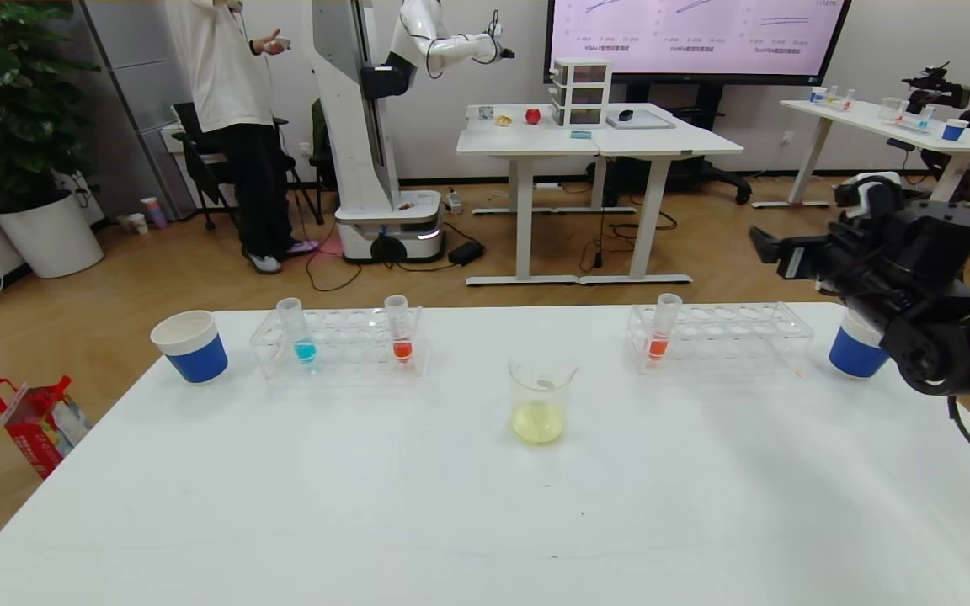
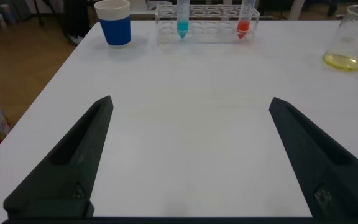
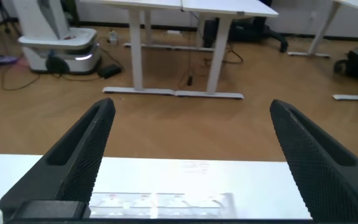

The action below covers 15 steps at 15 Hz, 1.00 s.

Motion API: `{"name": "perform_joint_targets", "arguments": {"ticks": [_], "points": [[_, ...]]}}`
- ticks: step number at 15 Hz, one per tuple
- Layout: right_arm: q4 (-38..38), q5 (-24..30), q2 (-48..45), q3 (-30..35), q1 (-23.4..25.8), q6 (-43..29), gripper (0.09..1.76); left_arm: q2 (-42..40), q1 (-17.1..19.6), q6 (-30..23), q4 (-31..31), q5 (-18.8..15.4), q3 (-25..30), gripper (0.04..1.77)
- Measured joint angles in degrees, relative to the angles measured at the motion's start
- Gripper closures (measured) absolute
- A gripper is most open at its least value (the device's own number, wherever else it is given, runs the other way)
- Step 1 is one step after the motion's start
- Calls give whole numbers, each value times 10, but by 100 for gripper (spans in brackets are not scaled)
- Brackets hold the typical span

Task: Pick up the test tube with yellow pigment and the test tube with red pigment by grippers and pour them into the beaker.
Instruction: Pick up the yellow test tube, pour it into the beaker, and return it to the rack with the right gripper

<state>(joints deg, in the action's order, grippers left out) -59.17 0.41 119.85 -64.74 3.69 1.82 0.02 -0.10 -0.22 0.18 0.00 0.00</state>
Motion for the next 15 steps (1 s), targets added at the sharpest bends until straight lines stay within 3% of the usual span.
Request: {"name": "perform_joint_targets", "arguments": {"ticks": [3, 6, 11, 15], "points": [[15, -14, -44, 5, -58, 1, 11, 0, 0, 0, 0, 0, 0, 6], [16, -14, -108, 27, -73, 2, 11, 0, 0, 0, 0, 0, 0, 6], [14, -14, -289, 101, -74, 3, 11, 0, 0, 0, 0, 0, 0, 6], [14, -13, -462, 186, -46, 3, 11, 0, 0, 0, 0, 0, 0, 6]]}}
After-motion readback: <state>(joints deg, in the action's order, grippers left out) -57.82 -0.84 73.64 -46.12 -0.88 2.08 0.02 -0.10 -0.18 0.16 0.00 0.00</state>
